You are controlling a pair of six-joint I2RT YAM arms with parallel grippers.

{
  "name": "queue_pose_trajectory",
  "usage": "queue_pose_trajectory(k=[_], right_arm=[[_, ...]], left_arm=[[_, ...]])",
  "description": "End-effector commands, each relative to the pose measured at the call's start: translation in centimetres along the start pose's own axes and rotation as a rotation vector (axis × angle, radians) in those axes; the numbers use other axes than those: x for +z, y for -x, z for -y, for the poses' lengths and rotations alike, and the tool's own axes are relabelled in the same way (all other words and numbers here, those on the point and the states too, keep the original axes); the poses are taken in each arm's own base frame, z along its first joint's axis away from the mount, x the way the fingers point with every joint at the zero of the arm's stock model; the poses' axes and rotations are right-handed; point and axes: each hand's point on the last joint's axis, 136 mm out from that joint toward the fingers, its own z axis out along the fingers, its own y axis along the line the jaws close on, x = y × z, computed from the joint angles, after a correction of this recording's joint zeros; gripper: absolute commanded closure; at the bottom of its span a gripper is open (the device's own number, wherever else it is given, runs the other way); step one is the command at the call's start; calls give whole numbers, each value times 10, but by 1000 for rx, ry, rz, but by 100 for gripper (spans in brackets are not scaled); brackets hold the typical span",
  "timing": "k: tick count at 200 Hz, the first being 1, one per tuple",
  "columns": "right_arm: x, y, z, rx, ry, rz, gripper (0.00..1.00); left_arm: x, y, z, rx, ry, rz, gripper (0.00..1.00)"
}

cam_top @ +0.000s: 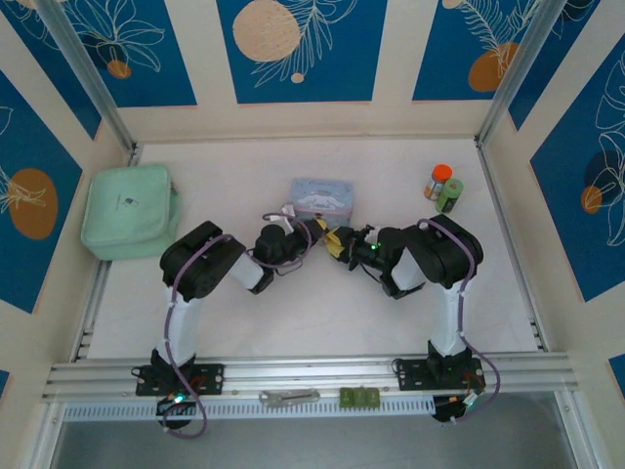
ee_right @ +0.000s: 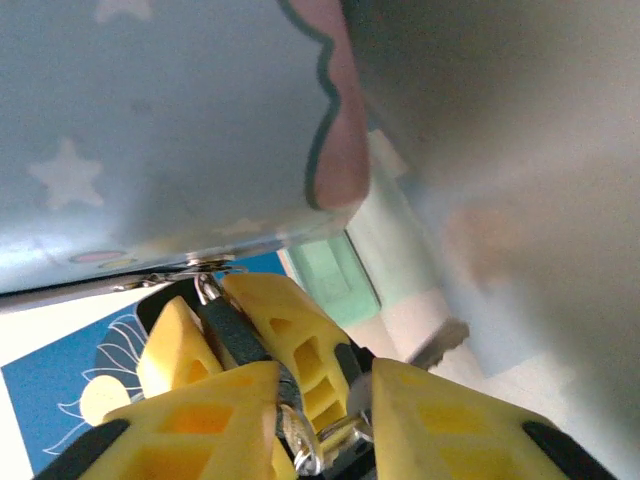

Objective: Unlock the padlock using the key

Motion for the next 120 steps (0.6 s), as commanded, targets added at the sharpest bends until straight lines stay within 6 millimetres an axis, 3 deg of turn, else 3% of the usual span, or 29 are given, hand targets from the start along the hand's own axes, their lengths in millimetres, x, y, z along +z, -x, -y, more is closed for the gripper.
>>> queue_pose_trajectory(k=[1,34,76,120], right_arm=[[-16,11,55,76,-188,79,64],[-29,0,56,7,-240,52,55],[-62,-5,57,-103,-371,99,47],[-100,-8,29,-350,-531,197,39]], left_arm=[[-1,-20,46,39,-170,-64,100],[-4,-21,36,33,-135,-55,100],[-7,-23,23,50,-70,-64,100],[-9,-32,5,68,9,-99,100]])
